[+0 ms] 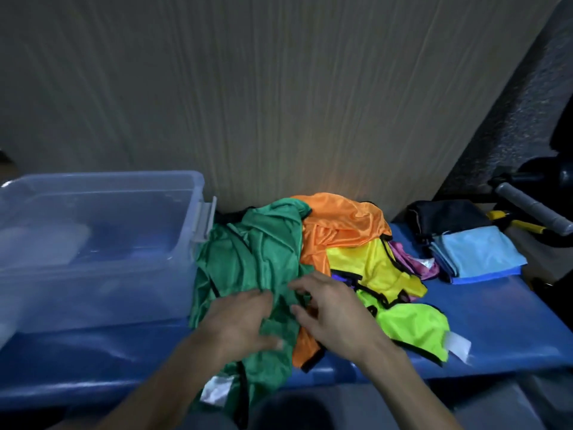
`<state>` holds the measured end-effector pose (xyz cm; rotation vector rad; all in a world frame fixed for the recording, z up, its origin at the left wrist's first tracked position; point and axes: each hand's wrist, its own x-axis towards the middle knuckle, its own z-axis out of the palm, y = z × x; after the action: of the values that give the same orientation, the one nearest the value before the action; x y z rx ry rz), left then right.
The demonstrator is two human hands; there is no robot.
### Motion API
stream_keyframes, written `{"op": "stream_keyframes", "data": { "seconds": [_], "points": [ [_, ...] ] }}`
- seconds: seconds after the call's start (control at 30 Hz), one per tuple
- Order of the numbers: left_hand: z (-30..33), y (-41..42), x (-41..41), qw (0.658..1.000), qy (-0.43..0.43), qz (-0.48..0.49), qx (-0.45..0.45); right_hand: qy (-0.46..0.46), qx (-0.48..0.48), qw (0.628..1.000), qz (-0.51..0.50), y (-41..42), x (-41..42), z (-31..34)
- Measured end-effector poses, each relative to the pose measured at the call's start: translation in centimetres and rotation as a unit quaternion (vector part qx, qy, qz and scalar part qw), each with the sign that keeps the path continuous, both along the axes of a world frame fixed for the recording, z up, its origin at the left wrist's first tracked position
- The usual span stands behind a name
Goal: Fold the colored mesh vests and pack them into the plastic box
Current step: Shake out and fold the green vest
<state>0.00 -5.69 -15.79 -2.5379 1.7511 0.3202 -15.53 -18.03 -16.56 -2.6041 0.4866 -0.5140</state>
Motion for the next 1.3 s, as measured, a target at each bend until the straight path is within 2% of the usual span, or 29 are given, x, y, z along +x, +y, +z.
{"op": "stream_keyframes", "data": {
  "seconds": [0.07,0.13,0.17,0.23,0.33,0.4,0.43,0.5,0.57,0.6,0.67,0.73,0.77,0.83,0.97,1.0,1.03,1.1,1.2,1.23,1.3],
  "points": [
    [0.0,0.6,0.5,0.997,0.036,-0.002,-0.061,0.008,0.005,1.0,-0.006,0.8,-0.1,0.0],
    [0.0,1.1,1.7,0.978,0.128,-0.013,-0.164,-0.007,0.085,0.996,0.008,1.7,-0.7,0.4],
    [0.3,1.4,2.1,0.953,0.206,-0.018,-0.22,-0.017,0.14,0.99,0.024,2.3,-0.9,0.7],
    [1.1,1.6,2.5,0.882,0.354,-0.036,-0.31,-0.03,0.194,0.98,0.037,3.6,-1.3,1.0],
    [2.3,1.7,2.0,0.778,0.509,-0.052,-0.364,-0.076,0.227,0.971,0.003,5.6,-0.5,0.8],
    [3.1,2.0,1.2,0.739,0.568,-0.053,-0.359,-0.174,0.274,0.945,-0.033,6.5,0.2,0.9],
    [3.4,2.1,1.0,0.736,0.57,-0.053,-0.362,-0.221,0.295,0.928,-0.063,6.6,0.3,1.4],
    [3.8,2.4,1.2,0.742,0.538,-0.041,-0.398,-0.303,0.371,0.87,-0.119,6.3,0.0,3.2],
    [3.9,2.7,2.0,0.756,0.499,-0.032,-0.421,-0.389,0.489,0.769,-0.139,5.0,-0.9,5.1],
    [3.7,2.9,2.3,0.776,0.478,-0.031,-0.409,-0.422,0.536,0.72,-0.125,4.2,-1.6,6.1],
    [2.6,3.4,2.6,0.865,0.381,-0.058,-0.32,-0.457,0.58,0.667,-0.1,2.7,-3.0,7.6],
    [1.5,3.6,2.7,0.955,0.223,-0.079,-0.18,-0.466,0.598,0.648,-0.075,1.3,-4.2,8.7],
    [1.0,3.5,2.7,0.979,0.139,-0.087,-0.124,-0.473,0.608,0.634,-0.069,0.6,-4.8,9.0],
    [0.5,2.7,2.6,0.991,0.041,-0.097,-0.084,-0.491,0.615,0.613,-0.071,-0.9,-5.8,9.5],
    [0.6,1.9,2.3,0.98,0.04,-0.103,-0.164,-0.527,0.605,0.589,-0.098,-4.3,-7.7,9.9],
    [0.4,1.9,2.2,0.977,0.054,-0.108,-0.176,-0.518,0.599,0.6,-0.114,-4.9,-8.0,9.7],
    [0.4,1.9,2.1,0.974,0.072,-0.111,-0.186,-0.485,0.589,0.632,-0.137,-5.2,-8.1,9.4],
    [0.4,1.7,1.8,0.961,0.099,-0.099,-0.24,-0.399,0.531,0.703,-0.257,-5.5,-7.8,8.1],
    [0.8,1.1,1.6,0.944,0.064,-0.037,-0.321,-0.285,0.432,0.749,-0.414,-5.5,-7.1,6.1],
    [0.9,0.9,1.6,0.952,0.035,-0.011,-0.304,-0.257,0.365,0.78,-0.439,-5.7,-7.1,5.5],
    [0.8,0.6,1.6,0.974,-0.033,0.03,-0.221,-0.199,0.162,0.861,-0.438,-5.8,-7.2,4.7]
  ]
}}
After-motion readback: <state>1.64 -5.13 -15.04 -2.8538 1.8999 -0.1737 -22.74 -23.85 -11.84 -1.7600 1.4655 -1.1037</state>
